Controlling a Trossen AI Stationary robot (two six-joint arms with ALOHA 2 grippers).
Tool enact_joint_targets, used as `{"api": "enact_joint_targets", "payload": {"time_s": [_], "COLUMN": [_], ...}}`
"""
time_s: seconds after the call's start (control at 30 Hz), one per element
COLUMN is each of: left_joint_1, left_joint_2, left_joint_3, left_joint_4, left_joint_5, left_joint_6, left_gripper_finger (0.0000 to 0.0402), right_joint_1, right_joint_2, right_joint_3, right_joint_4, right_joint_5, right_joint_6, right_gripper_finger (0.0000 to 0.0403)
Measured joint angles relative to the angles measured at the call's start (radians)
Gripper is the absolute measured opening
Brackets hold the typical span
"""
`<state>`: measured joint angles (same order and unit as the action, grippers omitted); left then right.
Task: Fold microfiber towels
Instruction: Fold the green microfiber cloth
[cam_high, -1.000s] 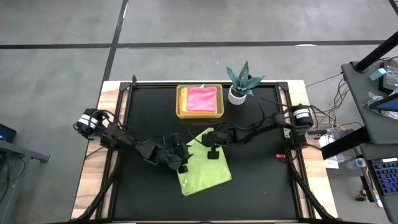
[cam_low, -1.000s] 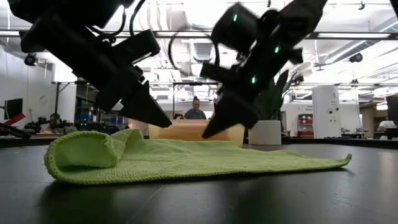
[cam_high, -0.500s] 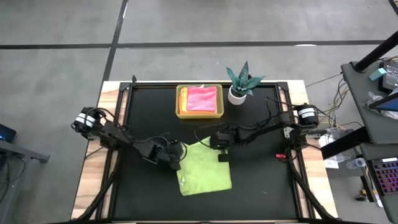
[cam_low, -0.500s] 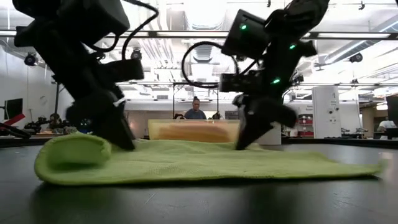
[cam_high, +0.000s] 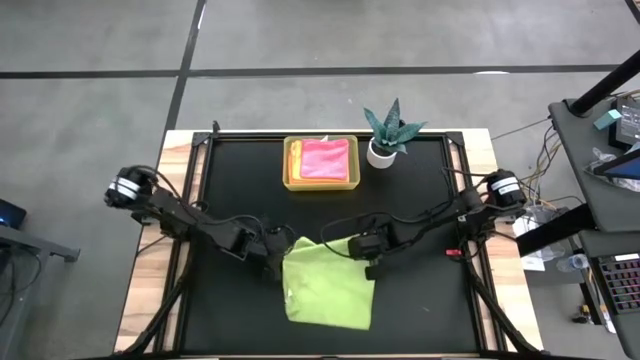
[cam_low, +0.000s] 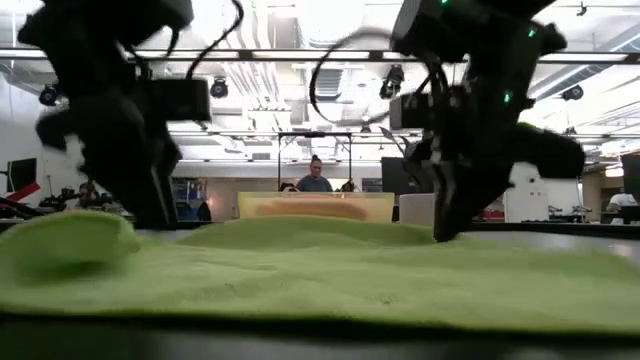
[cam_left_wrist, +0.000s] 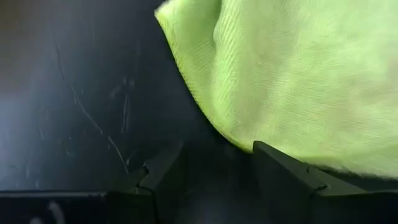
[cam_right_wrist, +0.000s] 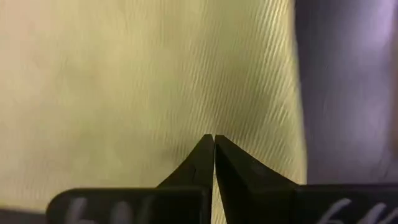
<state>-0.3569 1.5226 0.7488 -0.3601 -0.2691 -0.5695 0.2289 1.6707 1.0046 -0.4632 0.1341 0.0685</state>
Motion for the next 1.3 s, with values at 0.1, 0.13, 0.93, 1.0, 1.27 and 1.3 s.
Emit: {"api": "enact_joint_targets", "payload": {"time_s": [0.1, 0.13, 0.93, 1.0, 1.27, 1.3], "left_joint_1": [0.001, 0.002, 0.128, 0.128, 0.103, 0.09], "left_joint_2": [-0.048, -0.062, 0.126, 0.126, 0.081, 0.07], "left_joint_3": [0.002, 0.0, -0.077, -0.075, -0.072, -0.072], "left_joint_4": [0.009, 0.011, 0.518, 0.518, 0.517, 0.517], "left_joint_5": [-0.009, -0.029, -0.05, -0.05, -0.192, -0.214], "left_joint_6": [0.033, 0.047, 0.131, 0.138, 0.204, 0.238], "left_gripper_finger": [0.0175, 0.0175, 0.014, 0.0107, 0.0005, 0.0003], "right_joint_1": [0.004, 0.004, 0.007, 0.007, 0.007, 0.007], "right_joint_2": [-0.04, -0.047, -0.023, -0.023, -0.023, -0.023], "right_joint_3": [0.001, 0.002, 0.0, 0.0, -0.002, -0.002], "right_joint_4": [0.037, 0.061, 0.188, 0.193, 0.214, 0.215], "right_joint_5": [0.006, 0.011, 0.05, 0.05, 0.051, 0.051], "right_joint_6": [0.003, 0.01, -0.016, -0.017, -0.037, -0.038], "right_gripper_finger": [0.0008, 0.0008, 0.0008, 0.0008, 0.0008, 0.0008]}}
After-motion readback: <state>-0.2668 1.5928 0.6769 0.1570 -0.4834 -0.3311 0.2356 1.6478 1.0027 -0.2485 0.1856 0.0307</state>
